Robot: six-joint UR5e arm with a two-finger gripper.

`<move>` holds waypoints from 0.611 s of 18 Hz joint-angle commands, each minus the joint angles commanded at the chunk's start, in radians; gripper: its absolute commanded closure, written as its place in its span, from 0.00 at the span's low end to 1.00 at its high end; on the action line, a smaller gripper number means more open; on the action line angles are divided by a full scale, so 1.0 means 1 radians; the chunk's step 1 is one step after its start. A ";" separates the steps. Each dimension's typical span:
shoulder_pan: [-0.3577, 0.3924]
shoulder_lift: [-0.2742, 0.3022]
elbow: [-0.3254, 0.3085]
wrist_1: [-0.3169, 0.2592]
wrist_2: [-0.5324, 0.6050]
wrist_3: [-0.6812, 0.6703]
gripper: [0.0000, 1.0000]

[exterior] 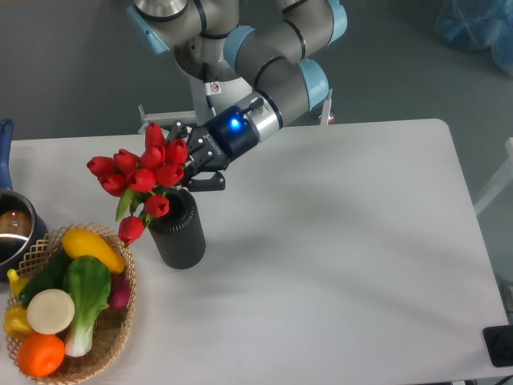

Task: Insert the flowers into the vase
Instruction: 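Lower the tulip stems down into the black vase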

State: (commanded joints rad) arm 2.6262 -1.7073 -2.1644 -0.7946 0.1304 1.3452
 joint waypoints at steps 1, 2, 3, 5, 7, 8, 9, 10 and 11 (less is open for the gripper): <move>0.000 0.000 -0.003 0.000 0.000 0.002 0.85; 0.002 0.001 -0.009 0.002 0.000 0.002 0.85; 0.006 0.002 -0.012 0.002 0.002 0.003 0.85; 0.018 0.002 -0.018 0.002 0.005 0.005 0.84; 0.023 0.003 -0.025 0.003 0.006 0.005 0.82; 0.031 0.005 -0.029 0.002 0.015 0.005 0.81; 0.035 0.008 -0.034 0.002 0.028 0.006 0.80; 0.037 0.008 -0.035 0.002 0.032 0.005 0.77; 0.037 0.008 -0.037 0.002 0.034 0.005 0.72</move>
State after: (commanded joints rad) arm 2.6630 -1.6997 -2.2012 -0.7931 0.1641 1.3499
